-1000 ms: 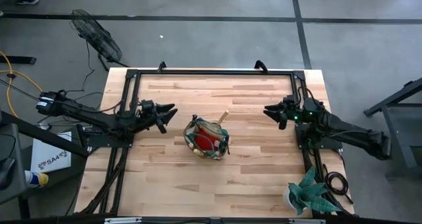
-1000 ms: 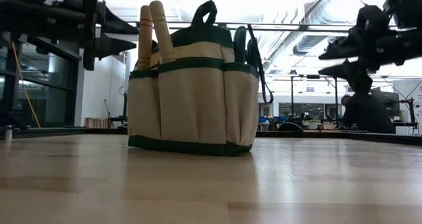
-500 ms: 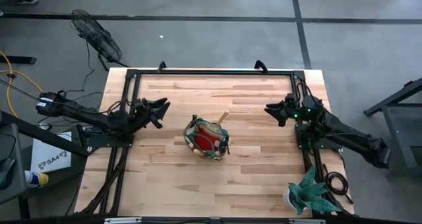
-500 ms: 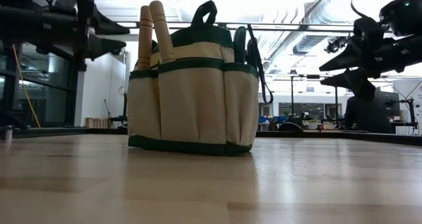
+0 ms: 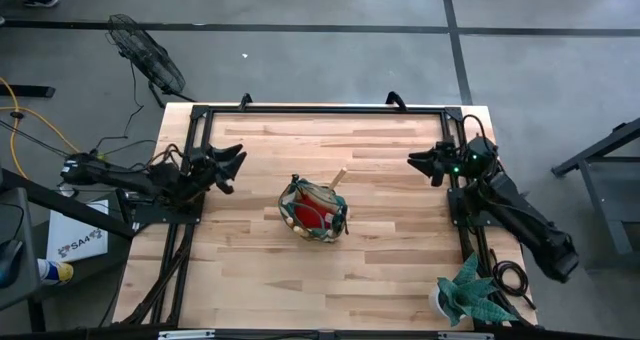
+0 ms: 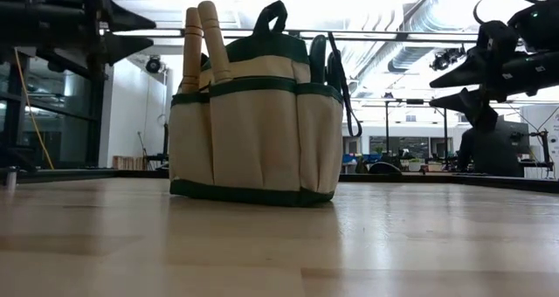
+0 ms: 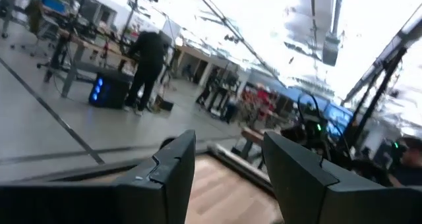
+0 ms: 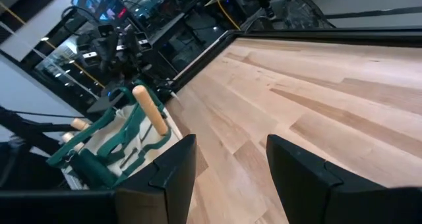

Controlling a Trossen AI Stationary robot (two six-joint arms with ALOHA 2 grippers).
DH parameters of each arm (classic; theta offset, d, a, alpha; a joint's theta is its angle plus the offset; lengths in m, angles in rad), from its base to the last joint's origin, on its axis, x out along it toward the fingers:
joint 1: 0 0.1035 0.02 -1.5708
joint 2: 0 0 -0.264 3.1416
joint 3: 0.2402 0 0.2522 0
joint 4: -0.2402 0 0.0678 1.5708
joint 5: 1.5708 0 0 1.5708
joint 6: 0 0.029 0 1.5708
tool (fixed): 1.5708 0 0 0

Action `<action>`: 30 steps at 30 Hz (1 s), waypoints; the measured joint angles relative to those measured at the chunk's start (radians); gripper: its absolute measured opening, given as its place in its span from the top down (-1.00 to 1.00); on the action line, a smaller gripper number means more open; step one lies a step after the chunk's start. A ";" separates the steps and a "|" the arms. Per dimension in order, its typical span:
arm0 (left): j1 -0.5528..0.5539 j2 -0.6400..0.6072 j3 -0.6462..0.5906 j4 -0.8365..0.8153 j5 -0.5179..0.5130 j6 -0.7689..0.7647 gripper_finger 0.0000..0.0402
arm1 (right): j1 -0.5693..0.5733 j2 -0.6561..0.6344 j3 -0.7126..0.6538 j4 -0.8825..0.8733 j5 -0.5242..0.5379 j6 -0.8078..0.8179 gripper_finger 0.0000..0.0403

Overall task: Pick & Place Garden tools in Gardening bag
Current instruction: Return to Home Position

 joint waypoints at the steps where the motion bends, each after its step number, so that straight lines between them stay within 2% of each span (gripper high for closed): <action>1: 0.000 -0.040 0.000 -0.061 0.011 -0.017 0.13 | -0.024 0.000 0.000 0.000 -0.032 -0.005 0.13; 5: 0.000 -0.208 -0.001 -0.317 0.044 -0.092 0.13 | -0.099 0.000 -0.008 0.020 -0.100 0.014 0.13; 8: 0.000 -0.336 -0.001 -0.504 0.057 -0.123 0.13 | -0.122 -0.010 -0.061 0.158 -0.100 0.093 0.13; 12: 0.002 -0.349 0.012 -0.652 0.127 -0.168 0.13 | -0.103 -0.017 -0.072 0.205 -0.044 0.153 0.13; 14: 0.006 -0.344 0.020 -0.678 0.215 -0.191 0.13 | -0.084 -0.017 -0.072 0.261 -0.007 0.177 0.13; 18: 0.028 -0.342 0.021 -0.698 0.474 -0.184 0.13 | -0.023 -0.019 -0.072 0.352 0.075 0.201 0.13; 21: 0.052 -0.341 0.022 -0.715 0.578 -0.179 0.13 | 0.035 -0.019 -0.072 0.375 0.182 0.190 0.13; 25: 0.081 -0.340 0.022 -0.717 0.569 -0.155 0.13 | 0.096 -0.019 -0.072 0.372 0.288 0.164 0.13; 30: 0.085 -0.340 0.022 -0.706 0.540 -0.153 0.13 | 0.123 -0.019 -0.072 0.356 0.311 0.140 0.13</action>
